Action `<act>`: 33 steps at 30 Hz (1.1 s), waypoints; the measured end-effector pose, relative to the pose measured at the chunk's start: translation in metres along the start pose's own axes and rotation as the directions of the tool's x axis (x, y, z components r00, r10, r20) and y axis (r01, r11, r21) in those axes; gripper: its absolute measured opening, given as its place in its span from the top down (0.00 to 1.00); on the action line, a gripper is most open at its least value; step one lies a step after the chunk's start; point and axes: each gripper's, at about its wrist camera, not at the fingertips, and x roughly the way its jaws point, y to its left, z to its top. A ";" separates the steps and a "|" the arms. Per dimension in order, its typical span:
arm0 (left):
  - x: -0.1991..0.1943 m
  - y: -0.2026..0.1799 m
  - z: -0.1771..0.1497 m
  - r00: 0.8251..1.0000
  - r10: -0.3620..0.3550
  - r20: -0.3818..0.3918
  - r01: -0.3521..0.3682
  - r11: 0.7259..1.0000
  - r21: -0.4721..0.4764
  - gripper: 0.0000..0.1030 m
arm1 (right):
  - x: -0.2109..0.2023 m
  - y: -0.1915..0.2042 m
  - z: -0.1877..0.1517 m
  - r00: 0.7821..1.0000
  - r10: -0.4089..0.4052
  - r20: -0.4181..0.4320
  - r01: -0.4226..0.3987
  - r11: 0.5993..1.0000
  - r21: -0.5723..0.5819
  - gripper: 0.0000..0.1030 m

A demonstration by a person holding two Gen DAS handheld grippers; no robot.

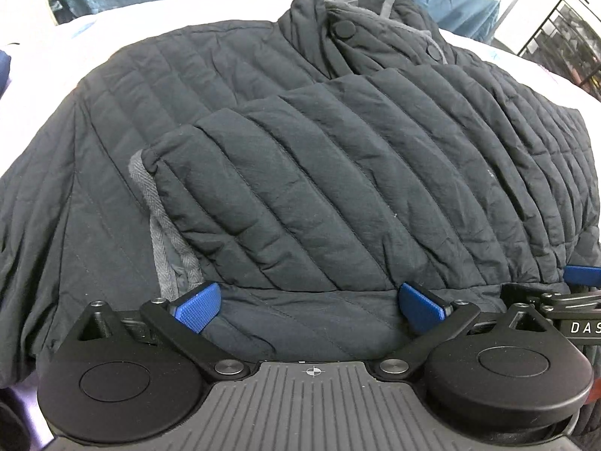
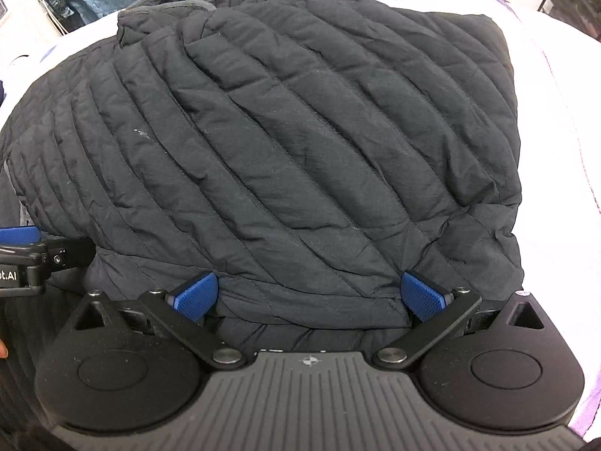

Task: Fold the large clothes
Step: 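Smooth the folded jacket with both grippers open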

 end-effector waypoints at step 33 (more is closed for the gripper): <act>-0.182 0.187 -0.169 0.963 0.184 0.197 0.000 0.730 -0.684 0.00 | -0.087 0.048 -0.060 0.988 0.125 0.091 -0.114 0.987 -0.115 0.01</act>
